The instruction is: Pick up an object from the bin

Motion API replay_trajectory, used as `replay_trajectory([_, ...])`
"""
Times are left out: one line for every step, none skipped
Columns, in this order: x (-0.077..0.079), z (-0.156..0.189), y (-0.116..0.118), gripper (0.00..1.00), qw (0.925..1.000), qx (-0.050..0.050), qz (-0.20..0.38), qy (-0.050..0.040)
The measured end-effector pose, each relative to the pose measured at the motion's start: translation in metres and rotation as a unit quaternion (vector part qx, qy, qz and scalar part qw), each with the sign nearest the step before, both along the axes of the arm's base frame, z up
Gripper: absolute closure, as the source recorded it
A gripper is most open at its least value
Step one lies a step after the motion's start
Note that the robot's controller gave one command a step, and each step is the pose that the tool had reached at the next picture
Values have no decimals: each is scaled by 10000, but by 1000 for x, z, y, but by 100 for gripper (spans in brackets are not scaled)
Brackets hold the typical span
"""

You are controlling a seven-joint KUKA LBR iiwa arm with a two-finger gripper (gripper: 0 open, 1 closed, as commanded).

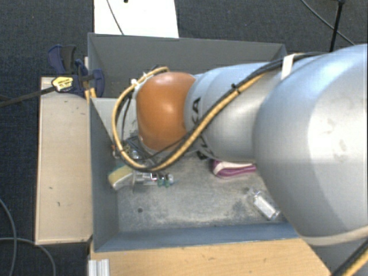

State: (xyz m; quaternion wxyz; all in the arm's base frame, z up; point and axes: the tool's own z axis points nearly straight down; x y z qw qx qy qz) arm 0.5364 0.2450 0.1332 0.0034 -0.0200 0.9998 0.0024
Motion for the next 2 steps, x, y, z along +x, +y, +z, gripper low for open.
replay_trajectory([13, 21, -6, 100, 10000, -14, -12, 6])
replay_trajectory([46, 91, -3, 100, 10000, -1, -18, -26])
